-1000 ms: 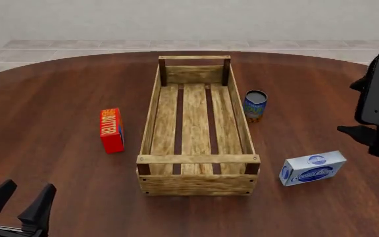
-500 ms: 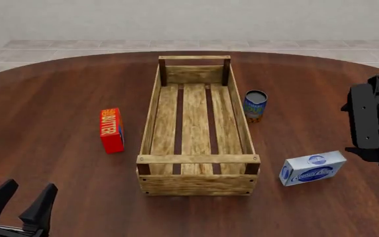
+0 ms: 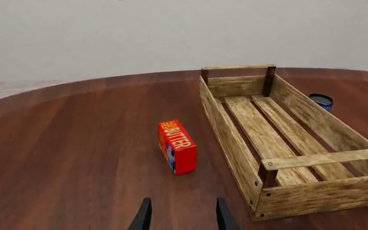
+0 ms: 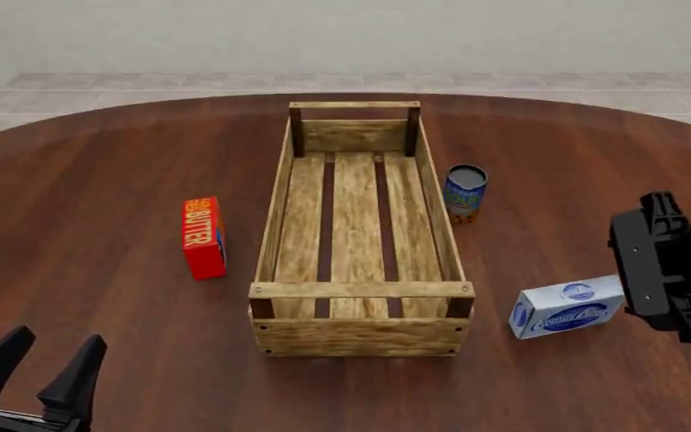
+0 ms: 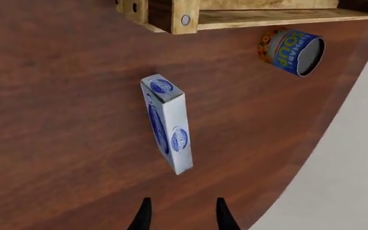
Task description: Pick up the cream cheese and put it in the tray.
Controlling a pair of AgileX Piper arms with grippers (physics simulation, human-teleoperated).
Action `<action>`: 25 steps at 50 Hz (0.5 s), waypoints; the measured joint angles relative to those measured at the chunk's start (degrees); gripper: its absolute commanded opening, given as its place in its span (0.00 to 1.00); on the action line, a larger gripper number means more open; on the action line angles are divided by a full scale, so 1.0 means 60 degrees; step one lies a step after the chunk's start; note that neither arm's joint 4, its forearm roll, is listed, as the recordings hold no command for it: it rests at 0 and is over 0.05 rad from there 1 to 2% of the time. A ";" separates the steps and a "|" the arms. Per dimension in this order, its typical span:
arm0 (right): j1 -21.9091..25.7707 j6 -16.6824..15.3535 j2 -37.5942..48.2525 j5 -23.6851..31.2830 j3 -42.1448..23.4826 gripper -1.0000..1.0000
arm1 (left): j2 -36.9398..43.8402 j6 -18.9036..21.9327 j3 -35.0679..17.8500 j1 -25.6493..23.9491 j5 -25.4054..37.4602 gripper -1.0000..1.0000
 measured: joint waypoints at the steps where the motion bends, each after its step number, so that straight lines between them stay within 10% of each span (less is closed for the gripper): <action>1: -0.0018 -0.0026 0.0040 -0.0079 0.0054 1.00 | -0.0001 0.0009 0.0000 -0.0005 0.0001 1.00; 25: -0.0288 -0.0457 0.1060 -0.1725 0.0730 1.00 | -0.0022 0.0144 0.0000 -0.0104 0.0070 1.00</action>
